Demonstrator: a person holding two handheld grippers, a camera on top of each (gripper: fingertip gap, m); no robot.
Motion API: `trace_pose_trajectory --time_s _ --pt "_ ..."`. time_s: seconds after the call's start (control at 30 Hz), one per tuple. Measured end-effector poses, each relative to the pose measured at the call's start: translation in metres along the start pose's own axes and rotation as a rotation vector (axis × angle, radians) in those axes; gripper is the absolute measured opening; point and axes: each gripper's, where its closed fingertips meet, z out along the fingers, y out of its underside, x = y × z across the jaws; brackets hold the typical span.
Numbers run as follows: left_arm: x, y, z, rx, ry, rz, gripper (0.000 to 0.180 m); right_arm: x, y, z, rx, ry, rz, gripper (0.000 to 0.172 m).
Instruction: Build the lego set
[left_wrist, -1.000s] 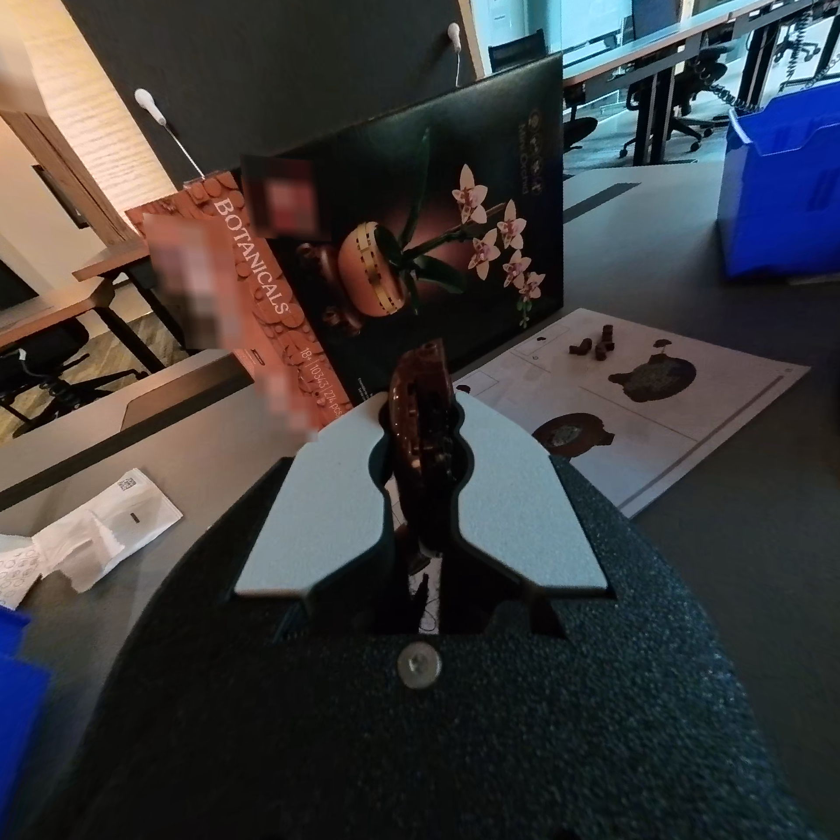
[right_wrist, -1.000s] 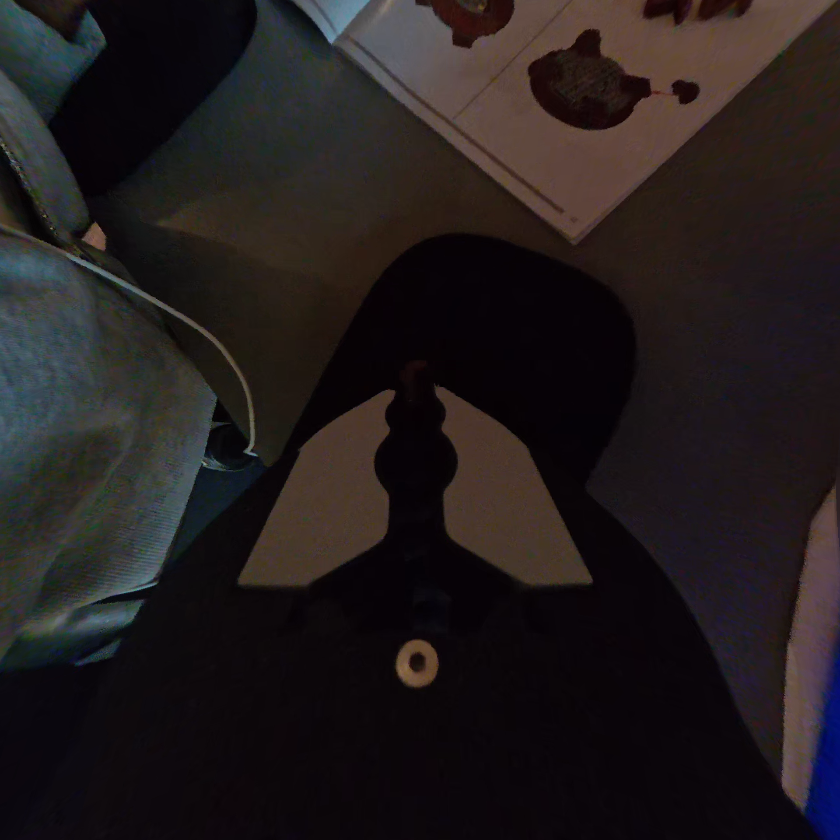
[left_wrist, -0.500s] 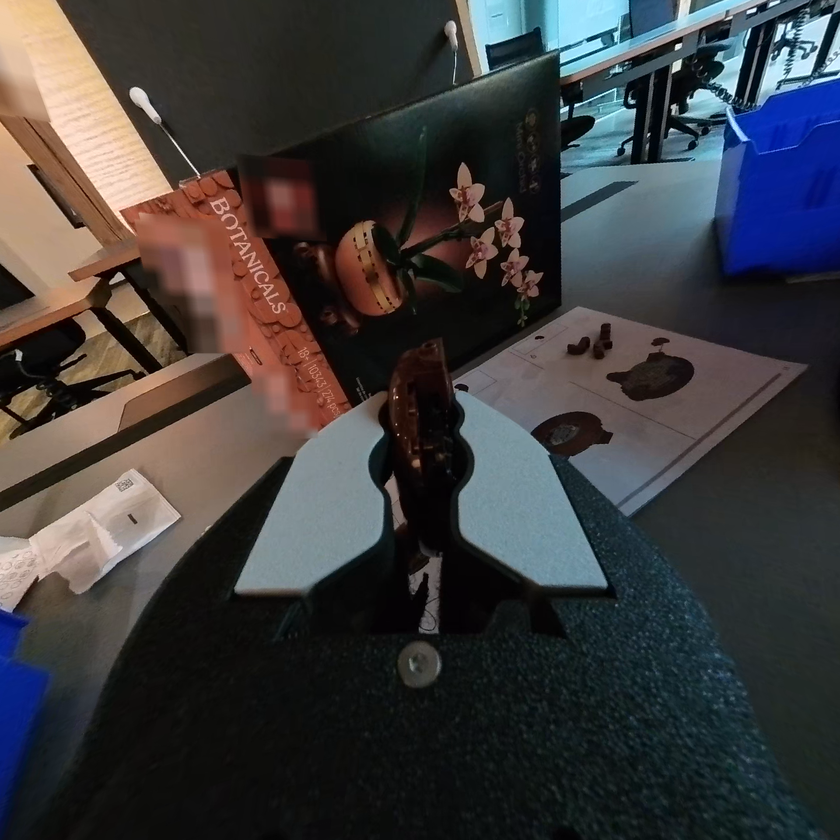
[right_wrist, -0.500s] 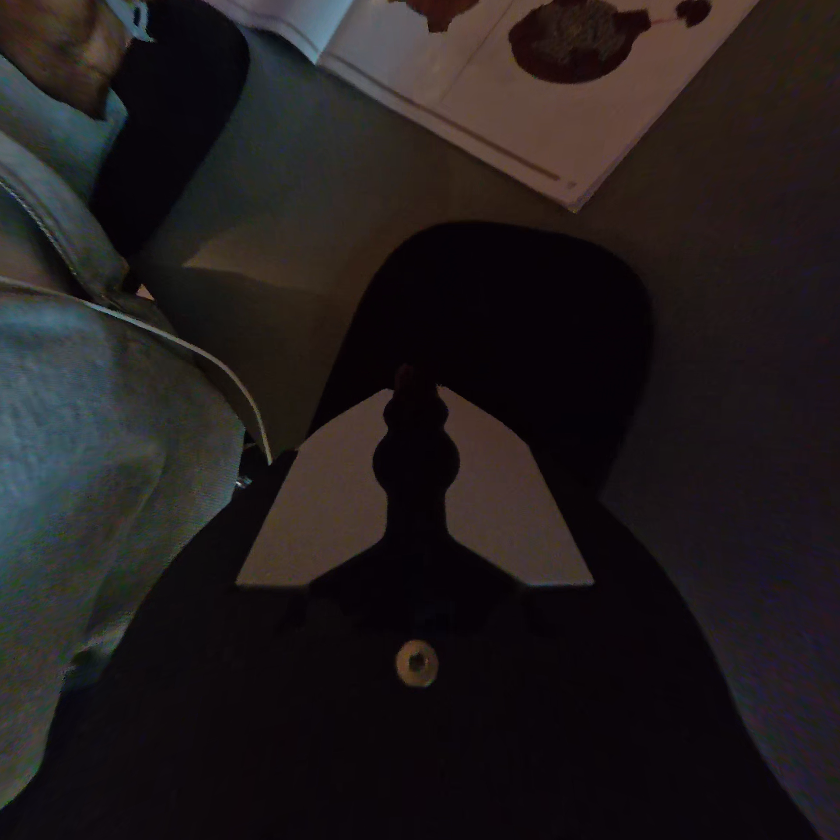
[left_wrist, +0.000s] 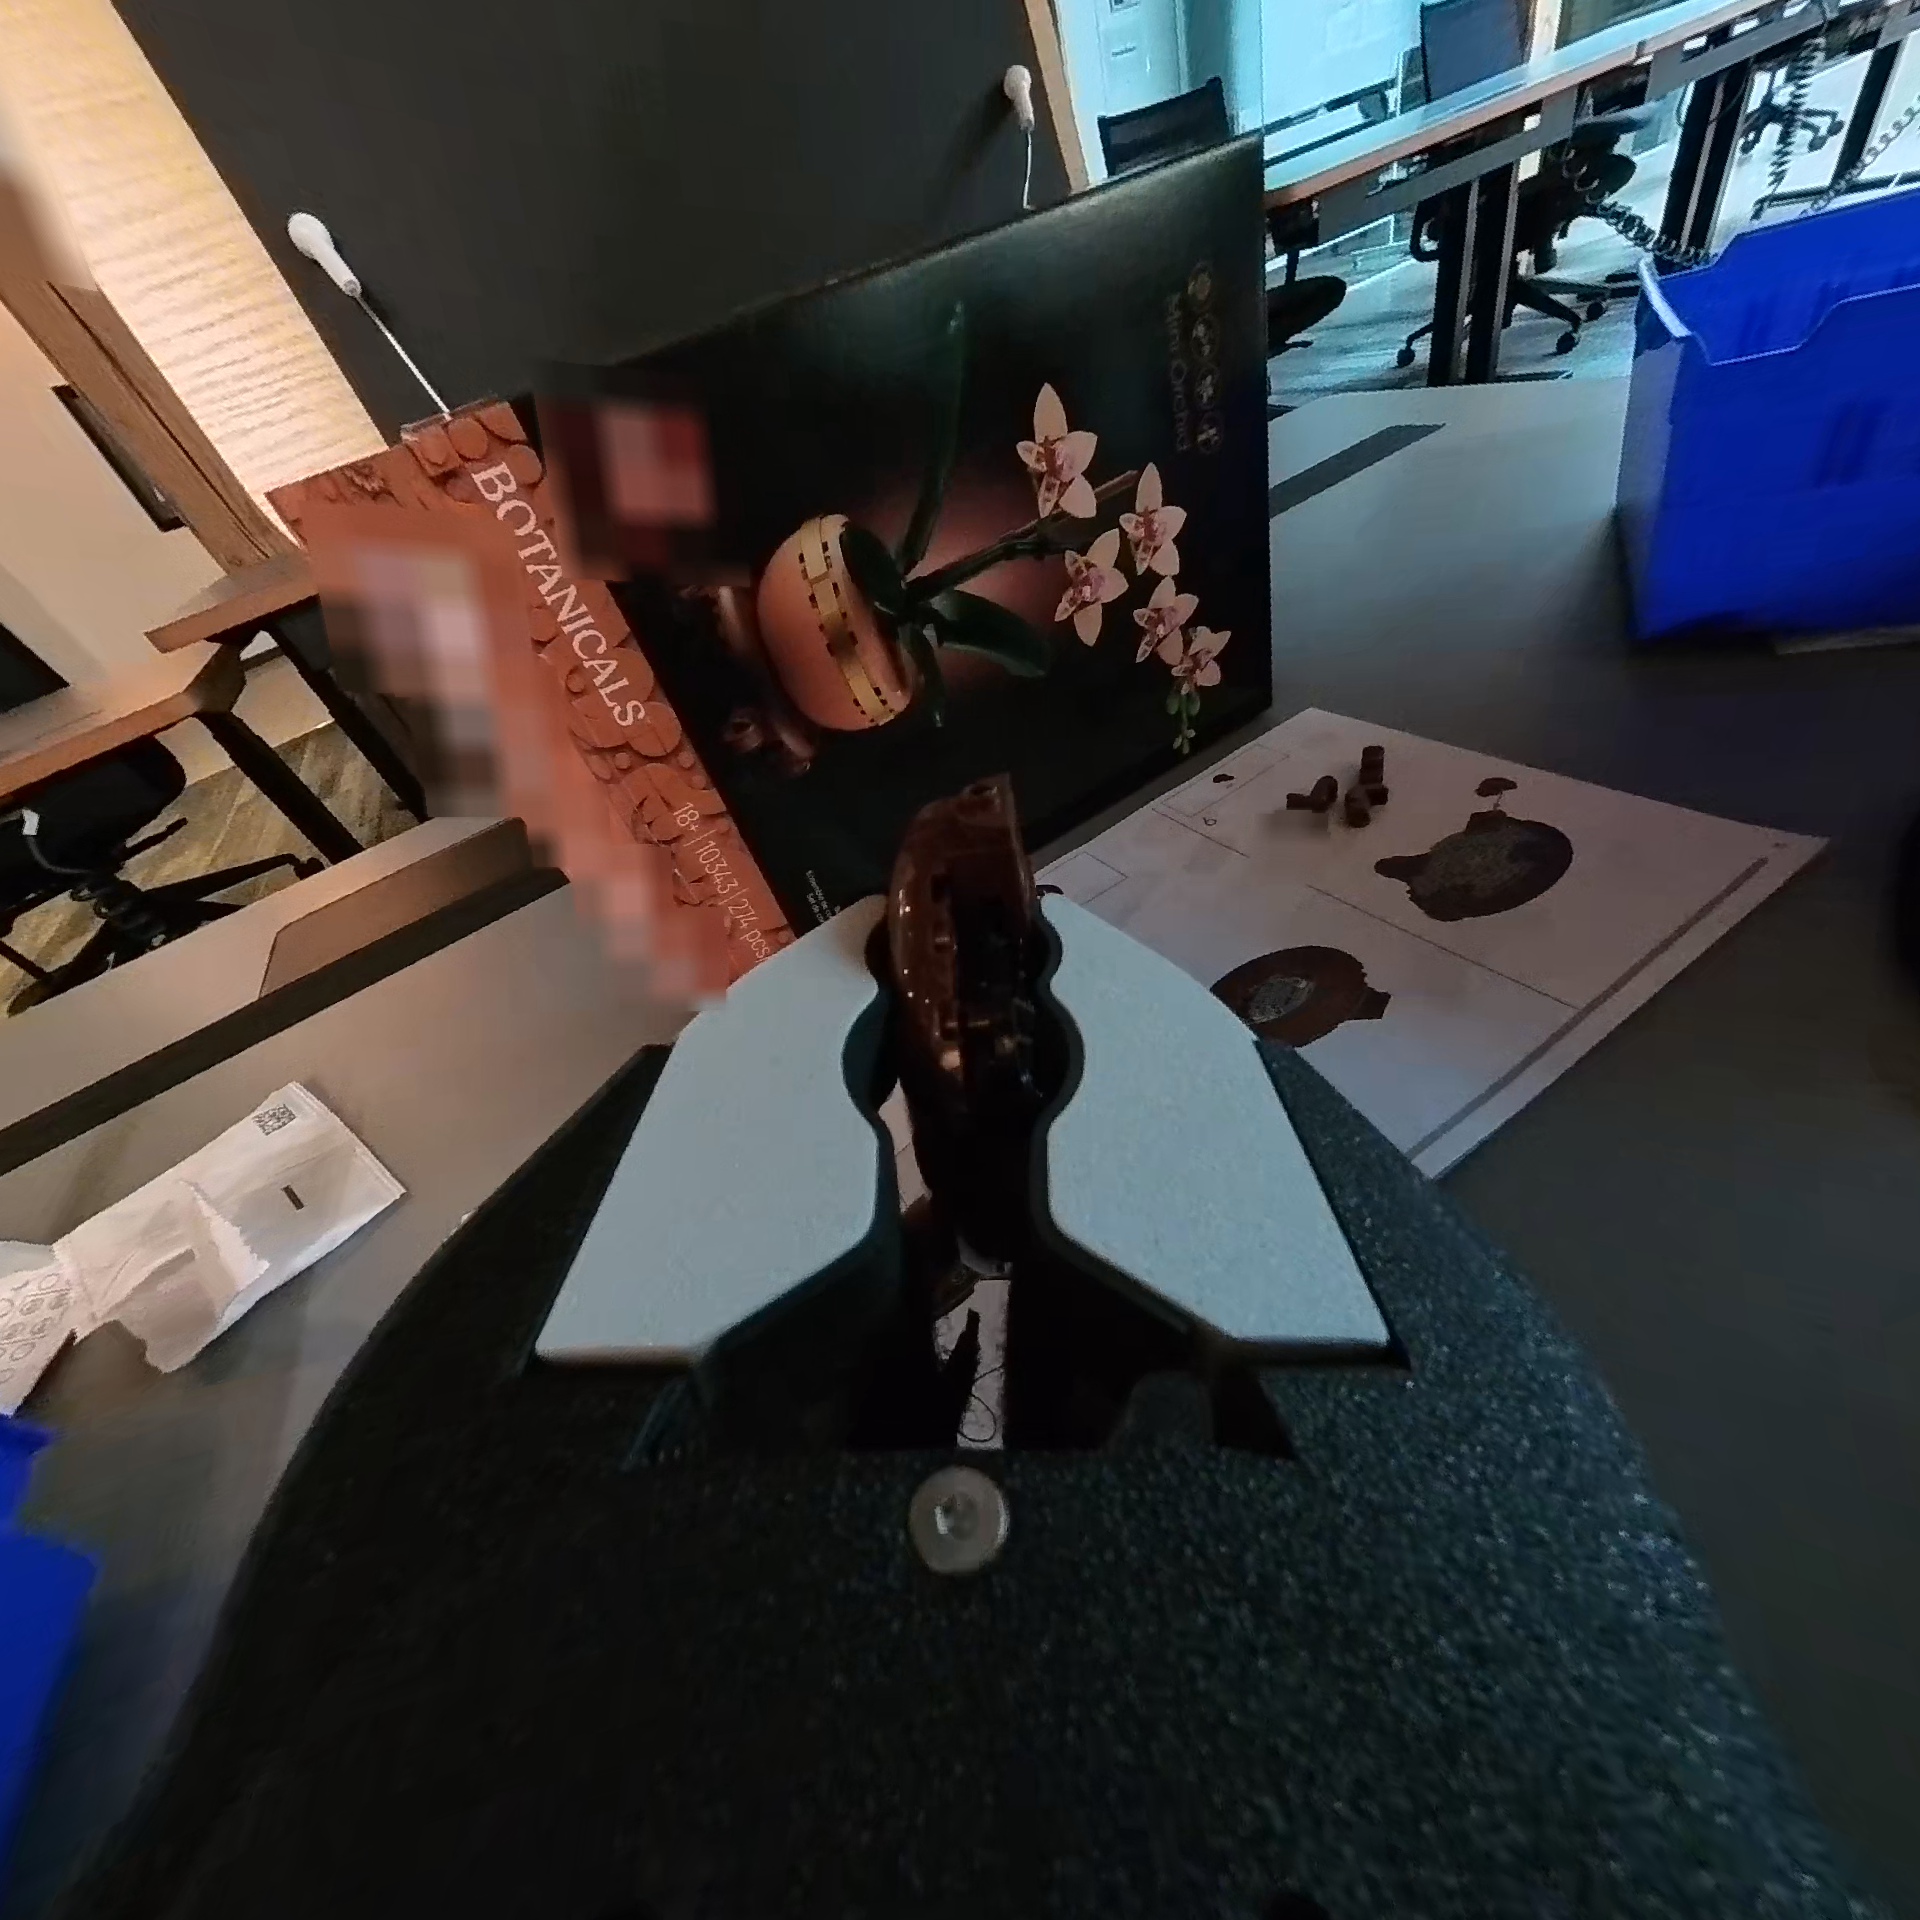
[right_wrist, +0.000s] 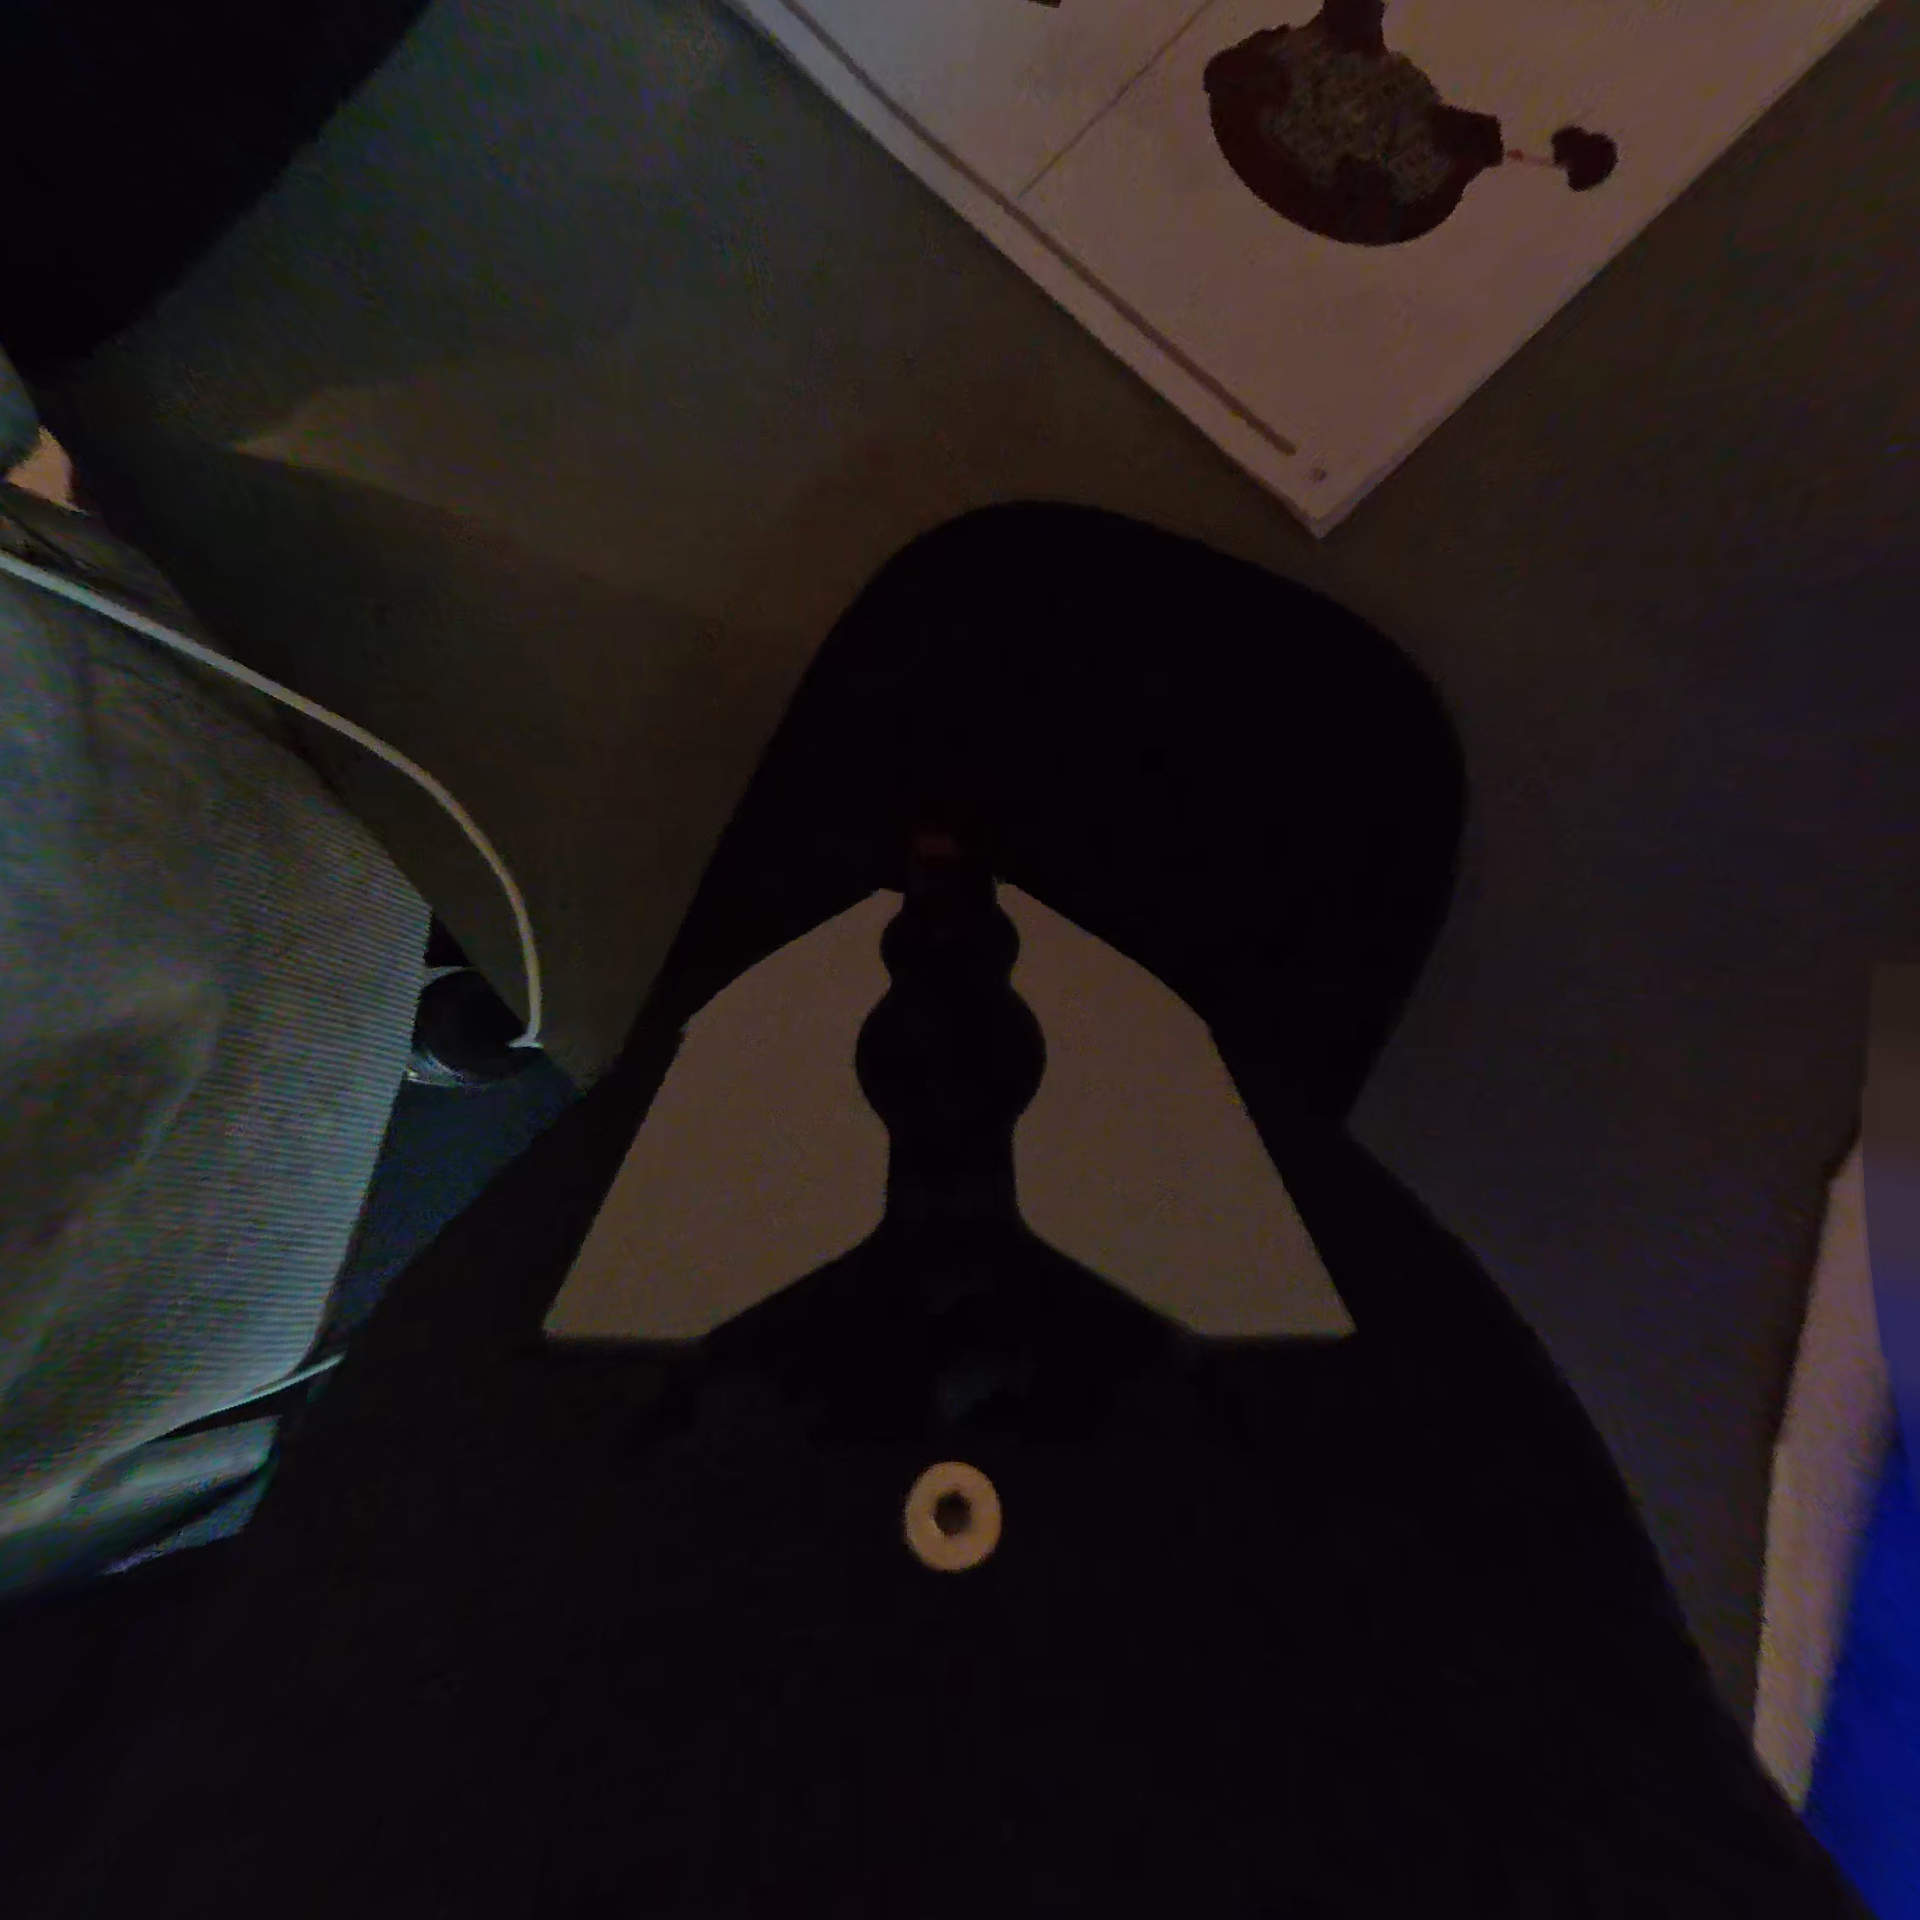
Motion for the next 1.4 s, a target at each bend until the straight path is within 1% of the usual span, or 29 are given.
trace_pose_trajectory --time_s 0.2,0.3,0.4,0.43,0.47,0.5,0.53,0.6,0.67,0.73,0.8,0.9,0.93,1.03,1.07,1.2,1.4 --pt "0.002 -0.002 0.000 0.006 0.006 0.004 0.021 -0.002 0.000 0.001 0.044 -0.002 0.000 0.005" --pt "0.002 -0.003 -0.001 0.011 0.005 0.006 0.021 -0.002 -0.001 0.000 0.086 -0.021 0.047 0.005" --pt "0.002 -0.003 -0.001 0.012 0.004 0.003 0.021 -0.001 -0.002 -0.001 0.063 0.010 0.028 0.005" --pt "0.002 -0.003 -0.001 0.014 0.006 0.001 0.021 0.000 -0.002 -0.001 0.055 0.022 0.025 0.007" --pt "0.002 -0.003 -0.001 0.015 0.008 0.000 0.021 0.001 -0.002 -0.001 0.047 0.032 0.035 0.012" --pt "0.003 -0.004 -0.002 0.017 0.009 0.001 0.021 0.003 -0.002 -0.002 0.038 0.037 0.047 0.020" --pt "0.003 -0.004 -0.002 0.018 0.009 0.003 0.021 0.005 -0.001 -0.003 0.034 0.036 0.053 0.024" --pt "0.003 -0.005 -0.002 0.021 0.009 0.002 0.021 0.011 -0.002 -0.010 0.048 0.062 0.048 0.027" --pt "0.002 -0.005 -0.003 0.024 0.006 -0.001 0.021 0.016 -0.004 -0.017 0.065 0.102 0.012 0.025" --pt "0.001 -0.005 -0.003 0.025 0.003 -0.003 0.021 0.017 -0.004 -0.024 0.075 0.158 -0.056 0.016" --pt "0.001 -0.005 -0.003 0.027 0.002 -0.004 0.021 0.010 -0.006 -0.026 0.094 0.201 -0.152 0.010" --pt "0.002 -0.005 -0.002 0.024 0.007 -0.003 0.021 0.016 0.002 -0.028 0.050 0.330 -0.240 0.008" --pt "0.002 -0.005 -0.002 0.024 0.008 -0.002 0.021 0.017 0.004 -0.028 0.056 0.334 -0.242 0.007" --pt "0.003 -0.006 -0.002 0.027 0.011 -0.002 0.021 0.008 -0.001 -0.030 0.160 0.246 -0.212 0.007" --pt "0.003 -0.006 -0.002 0.027 0.010 -0.001 0.021 0.003 -0.004 -0.031 0.182 0.211 -0.227 0.007" --pt "0.002 -0.005 -0.002 0.026 0.005 0.000 0.021 -0.003 0.000 -0.028 0.119 0.190 -0.384 0.010" --pt "0.000 -0.004 -0.002 0.022 -0.006 0.002 0.022 0.000 0.010 -0.016 0.050 0.244 -0.513 0.007"
